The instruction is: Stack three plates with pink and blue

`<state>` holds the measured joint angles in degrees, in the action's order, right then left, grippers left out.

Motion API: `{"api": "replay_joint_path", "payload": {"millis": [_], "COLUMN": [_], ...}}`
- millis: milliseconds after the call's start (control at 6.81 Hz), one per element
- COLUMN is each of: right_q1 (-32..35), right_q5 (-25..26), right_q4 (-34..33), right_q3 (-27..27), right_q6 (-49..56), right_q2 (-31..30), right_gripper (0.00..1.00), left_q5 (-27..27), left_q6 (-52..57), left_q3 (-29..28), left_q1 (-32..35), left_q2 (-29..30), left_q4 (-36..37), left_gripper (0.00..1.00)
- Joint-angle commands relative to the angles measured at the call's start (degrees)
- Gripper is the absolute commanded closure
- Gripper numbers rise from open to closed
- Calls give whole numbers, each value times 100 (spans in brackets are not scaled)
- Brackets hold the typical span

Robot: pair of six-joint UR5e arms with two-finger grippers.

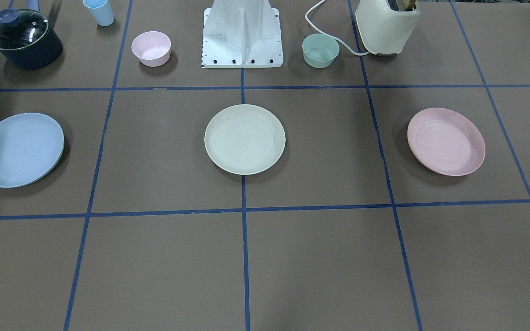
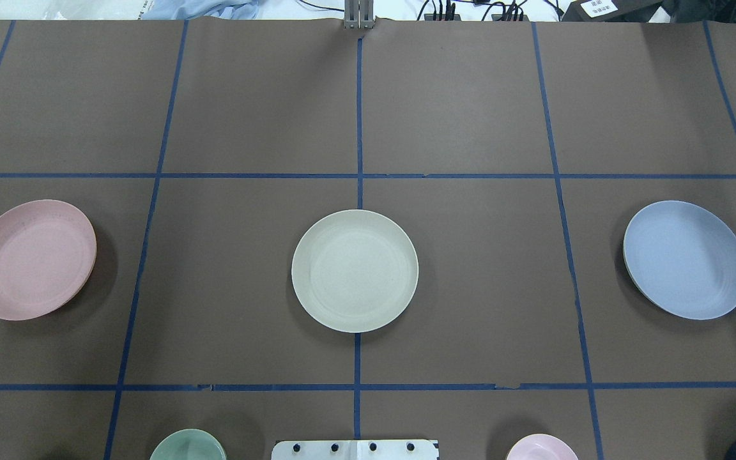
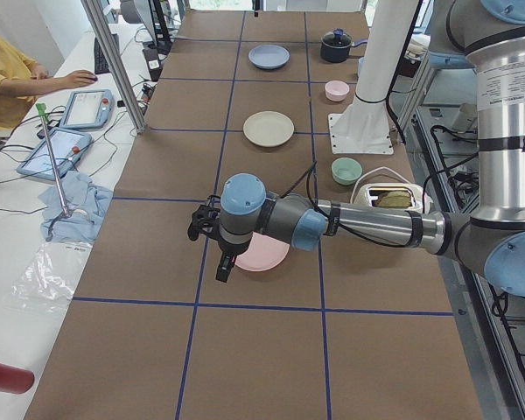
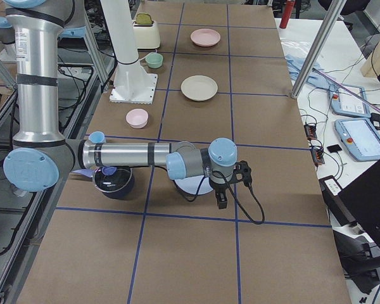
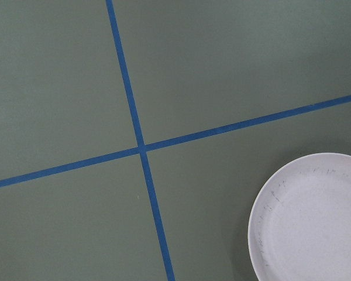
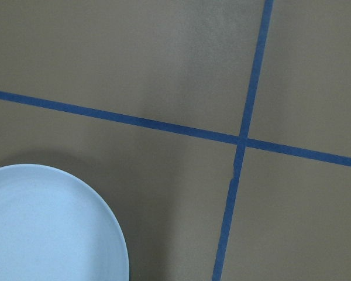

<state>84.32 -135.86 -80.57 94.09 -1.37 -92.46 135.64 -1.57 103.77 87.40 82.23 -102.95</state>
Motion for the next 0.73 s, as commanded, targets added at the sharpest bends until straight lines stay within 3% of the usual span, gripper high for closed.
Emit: {"api": "replay_joint_path", "payload": {"millis": [0, 294, 588], "right_q1": [6, 93, 146], "right_q5": [-2, -2, -2], "right_q4": [-20, -283, -292], "right_q3": [13, 309, 469], "right_q6": [-4, -4, -82], "right_q2": [9, -113, -193], "right_gripper": [0, 0, 0], "left_q5": [-2, -11, -3], "left_q6": [-10, -10, 8], "left_q3": [-6, -93, -705], "left_q1": [-4, -4, -4], "left_q2": [21, 30, 423], "left_q4": [55, 82, 126], "left_gripper": [0, 0, 0]}}
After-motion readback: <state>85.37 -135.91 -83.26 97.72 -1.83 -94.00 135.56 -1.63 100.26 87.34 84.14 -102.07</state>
